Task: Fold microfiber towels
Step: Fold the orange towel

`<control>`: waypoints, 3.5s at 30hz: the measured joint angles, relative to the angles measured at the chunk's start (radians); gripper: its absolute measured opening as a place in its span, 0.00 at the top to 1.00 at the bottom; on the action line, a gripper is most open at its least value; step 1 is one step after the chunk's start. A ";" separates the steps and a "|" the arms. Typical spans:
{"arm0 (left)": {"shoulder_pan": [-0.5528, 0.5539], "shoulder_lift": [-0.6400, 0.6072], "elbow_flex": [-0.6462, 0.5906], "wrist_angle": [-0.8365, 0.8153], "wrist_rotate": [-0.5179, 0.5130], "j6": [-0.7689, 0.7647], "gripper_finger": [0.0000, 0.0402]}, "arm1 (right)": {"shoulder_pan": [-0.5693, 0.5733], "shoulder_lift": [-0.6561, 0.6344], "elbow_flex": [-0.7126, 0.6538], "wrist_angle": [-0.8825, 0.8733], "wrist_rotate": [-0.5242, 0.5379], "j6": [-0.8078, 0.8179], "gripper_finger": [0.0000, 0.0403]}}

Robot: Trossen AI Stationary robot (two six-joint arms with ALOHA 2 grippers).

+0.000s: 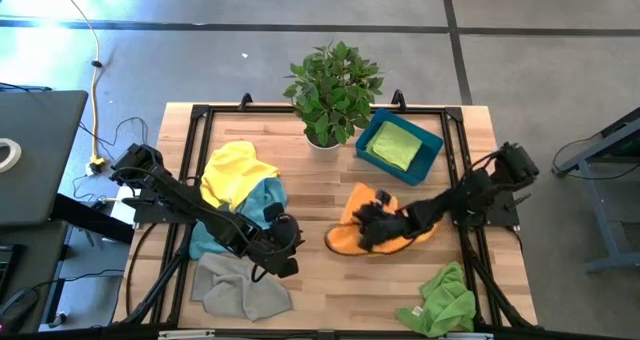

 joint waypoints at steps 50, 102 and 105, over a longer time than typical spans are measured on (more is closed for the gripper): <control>-0.008 0.000 0.000 -0.001 0.019 0.005 0.73 | 0.215 -0.125 0.139 -0.838 -0.400 0.166 0.71; -0.092 0.000 0.000 0.000 -0.030 -0.002 0.73 | 0.125 -0.126 0.959 -0.912 -0.463 -0.231 1.00; -0.092 0.000 0.000 0.000 -0.030 -0.002 0.73 | 0.126 -0.126 0.959 -0.866 -0.507 -0.307 1.00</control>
